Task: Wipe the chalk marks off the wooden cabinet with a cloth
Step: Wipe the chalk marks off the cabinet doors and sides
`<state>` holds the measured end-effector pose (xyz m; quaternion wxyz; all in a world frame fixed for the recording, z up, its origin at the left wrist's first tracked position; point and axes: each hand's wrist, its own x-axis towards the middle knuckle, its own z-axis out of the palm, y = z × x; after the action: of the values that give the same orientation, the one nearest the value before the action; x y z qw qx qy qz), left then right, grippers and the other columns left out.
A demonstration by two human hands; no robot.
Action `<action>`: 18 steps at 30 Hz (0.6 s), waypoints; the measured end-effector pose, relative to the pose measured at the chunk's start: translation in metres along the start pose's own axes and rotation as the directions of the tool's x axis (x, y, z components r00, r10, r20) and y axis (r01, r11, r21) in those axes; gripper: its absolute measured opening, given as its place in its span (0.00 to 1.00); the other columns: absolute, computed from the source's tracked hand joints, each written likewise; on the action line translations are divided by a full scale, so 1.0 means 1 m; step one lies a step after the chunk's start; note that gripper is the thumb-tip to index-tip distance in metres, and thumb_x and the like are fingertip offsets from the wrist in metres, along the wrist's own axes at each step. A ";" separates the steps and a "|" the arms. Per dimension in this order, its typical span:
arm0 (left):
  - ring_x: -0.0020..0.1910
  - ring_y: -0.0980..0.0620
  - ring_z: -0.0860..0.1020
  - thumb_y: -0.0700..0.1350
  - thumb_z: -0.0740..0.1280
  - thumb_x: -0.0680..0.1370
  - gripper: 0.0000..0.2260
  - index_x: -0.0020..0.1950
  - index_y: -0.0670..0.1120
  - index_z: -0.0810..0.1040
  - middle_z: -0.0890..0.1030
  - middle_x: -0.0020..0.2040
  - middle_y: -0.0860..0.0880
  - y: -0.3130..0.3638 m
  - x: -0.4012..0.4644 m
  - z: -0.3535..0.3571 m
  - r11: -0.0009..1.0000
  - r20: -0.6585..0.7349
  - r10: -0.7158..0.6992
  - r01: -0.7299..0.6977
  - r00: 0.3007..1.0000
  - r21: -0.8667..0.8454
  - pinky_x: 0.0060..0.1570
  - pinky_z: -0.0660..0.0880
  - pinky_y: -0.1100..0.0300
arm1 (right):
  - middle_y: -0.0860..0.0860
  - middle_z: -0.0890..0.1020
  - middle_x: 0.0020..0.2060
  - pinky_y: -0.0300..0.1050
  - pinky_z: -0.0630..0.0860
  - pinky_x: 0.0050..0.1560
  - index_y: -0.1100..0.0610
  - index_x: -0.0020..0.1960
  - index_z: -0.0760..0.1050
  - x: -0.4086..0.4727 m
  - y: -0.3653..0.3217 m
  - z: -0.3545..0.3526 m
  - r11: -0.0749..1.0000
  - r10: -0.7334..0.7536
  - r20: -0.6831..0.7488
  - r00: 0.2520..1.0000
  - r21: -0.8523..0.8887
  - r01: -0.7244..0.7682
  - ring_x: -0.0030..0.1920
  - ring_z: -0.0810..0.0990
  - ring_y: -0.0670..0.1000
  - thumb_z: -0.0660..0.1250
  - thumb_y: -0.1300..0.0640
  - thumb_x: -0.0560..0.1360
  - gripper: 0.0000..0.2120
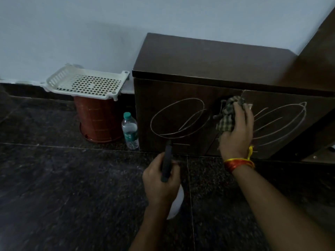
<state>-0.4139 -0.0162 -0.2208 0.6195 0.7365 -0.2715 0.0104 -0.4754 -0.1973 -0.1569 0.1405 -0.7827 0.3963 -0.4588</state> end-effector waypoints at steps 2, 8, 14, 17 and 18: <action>0.27 0.46 0.70 0.56 0.60 0.73 0.08 0.36 0.55 0.72 0.70 0.27 0.49 -0.002 0.004 0.002 1.000 -0.026 -0.013 0.013 1.000 -0.019 0.26 0.62 0.63 | 0.58 0.62 0.72 0.42 0.58 0.71 0.59 0.71 0.66 -0.014 0.011 0.000 1.000 0.019 0.038 0.999 -0.007 -0.019 0.73 0.60 0.56 0.59 0.78 0.68 0.33; 0.26 0.49 0.69 0.53 0.61 0.74 0.07 0.36 0.57 0.69 0.67 0.26 0.53 0.004 0.022 0.011 0.999 -0.053 0.036 -0.036 0.998 0.002 0.26 0.61 0.67 | 0.58 0.63 0.72 0.47 0.60 0.71 0.58 0.71 0.66 -0.033 0.025 0.004 0.998 0.063 0.085 0.994 -0.014 -0.062 0.72 0.61 0.56 0.59 0.79 0.67 0.35; 0.26 0.44 0.69 0.48 0.63 0.77 0.09 0.36 0.53 0.70 0.70 0.26 0.49 0.001 0.034 0.016 0.999 -0.050 0.044 -0.043 0.998 0.029 0.26 0.65 0.52 | 0.59 0.66 0.70 0.45 0.61 0.69 0.57 0.70 0.67 -0.042 0.008 0.022 0.999 -0.012 0.127 0.992 0.042 0.007 0.71 0.65 0.57 0.61 0.73 0.73 0.27; 0.26 0.44 0.67 0.49 0.63 0.77 0.09 0.36 0.54 0.70 0.68 0.27 0.51 -0.003 0.031 0.014 0.999 -0.037 0.030 -0.029 0.999 0.025 0.27 0.65 0.49 | 0.59 0.66 0.70 0.43 0.60 0.68 0.57 0.70 0.67 -0.050 0.004 0.026 0.998 0.014 0.154 0.988 0.063 -0.024 0.71 0.64 0.57 0.61 0.73 0.73 0.28; 0.26 0.44 0.67 0.52 0.62 0.76 0.09 0.36 0.54 0.70 0.68 0.27 0.51 -0.004 0.030 0.013 0.999 -0.033 0.032 -0.031 0.999 0.030 0.27 0.65 0.48 | 0.58 0.66 0.70 0.41 0.59 0.68 0.57 0.70 0.67 -0.054 0.004 0.027 0.997 0.027 0.162 0.986 0.067 -0.039 0.71 0.64 0.56 0.61 0.74 0.72 0.29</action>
<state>-0.3907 -0.0399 -0.2169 0.6129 0.7408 -0.2725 0.0368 -0.4696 -0.1632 -0.2063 0.2069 -0.8052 0.3803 -0.4053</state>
